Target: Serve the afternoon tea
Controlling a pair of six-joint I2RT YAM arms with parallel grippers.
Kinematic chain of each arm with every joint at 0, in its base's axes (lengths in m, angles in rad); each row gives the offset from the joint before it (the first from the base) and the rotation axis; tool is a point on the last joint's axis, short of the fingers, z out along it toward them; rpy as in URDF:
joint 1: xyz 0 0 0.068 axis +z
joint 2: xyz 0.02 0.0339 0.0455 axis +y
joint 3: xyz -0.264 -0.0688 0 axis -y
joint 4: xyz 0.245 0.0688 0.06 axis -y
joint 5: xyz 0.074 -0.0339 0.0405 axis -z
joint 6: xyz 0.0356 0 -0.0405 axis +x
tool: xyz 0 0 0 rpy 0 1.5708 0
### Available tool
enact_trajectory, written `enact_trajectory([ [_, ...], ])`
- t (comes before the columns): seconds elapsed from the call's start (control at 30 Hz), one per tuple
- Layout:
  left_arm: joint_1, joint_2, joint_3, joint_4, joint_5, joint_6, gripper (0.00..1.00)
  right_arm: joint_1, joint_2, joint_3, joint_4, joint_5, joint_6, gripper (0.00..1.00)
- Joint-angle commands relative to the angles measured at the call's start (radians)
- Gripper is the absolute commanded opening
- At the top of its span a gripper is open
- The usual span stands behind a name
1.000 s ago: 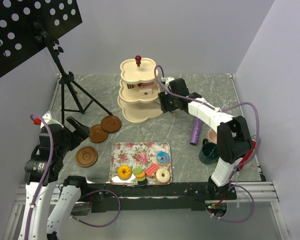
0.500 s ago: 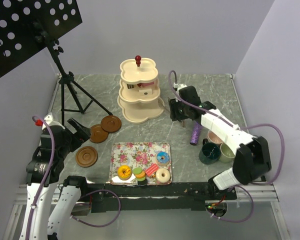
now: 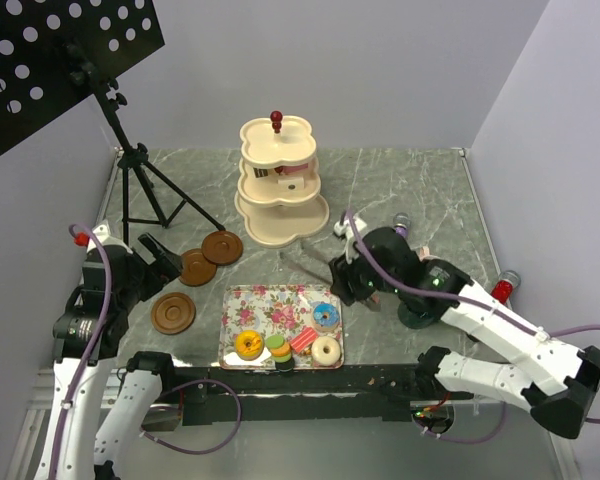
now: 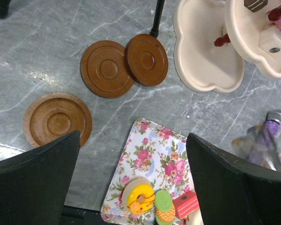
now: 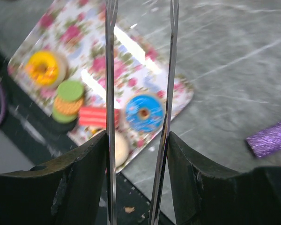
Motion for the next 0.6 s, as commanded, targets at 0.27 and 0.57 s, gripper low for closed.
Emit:
enact_trajectory([
  [0.27, -0.001, 0.007, 0.054, -0.004, 0.043, 0.023, 1.00, 0.368, 0.097, -0.012, 0.051, -0.050, -0.072, 0.61],
  [0.57, -0.001, -0.022, 0.025, -0.001, 0.057, 0.004, 1.00, 0.524, 0.208, 0.020, 0.082, -0.046, -0.099, 0.64],
])
